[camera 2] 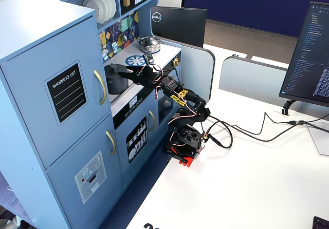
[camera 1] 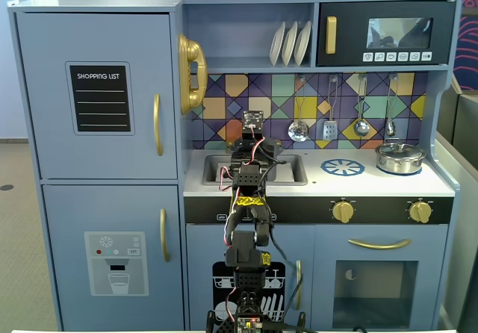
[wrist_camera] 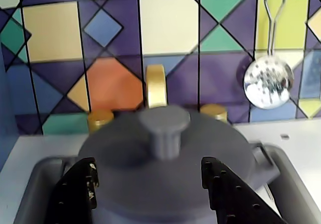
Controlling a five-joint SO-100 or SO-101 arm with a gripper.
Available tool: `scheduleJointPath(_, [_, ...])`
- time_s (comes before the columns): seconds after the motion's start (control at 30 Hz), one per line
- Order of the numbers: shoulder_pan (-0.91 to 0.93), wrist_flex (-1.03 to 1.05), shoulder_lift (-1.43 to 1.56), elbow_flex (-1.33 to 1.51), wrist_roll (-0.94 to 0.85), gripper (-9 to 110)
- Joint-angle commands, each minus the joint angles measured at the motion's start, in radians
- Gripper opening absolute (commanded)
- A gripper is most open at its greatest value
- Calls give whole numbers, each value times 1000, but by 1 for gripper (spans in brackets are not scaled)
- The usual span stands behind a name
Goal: Take off the lid from the gray recipient and place it on the counter
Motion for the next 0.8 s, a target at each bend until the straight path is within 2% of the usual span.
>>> scheduleJointPath(0.0, [12,-75,-61,-84,-14,20])
scheduleJointPath(0.77, [18,-163,-413,-299,-12,17])
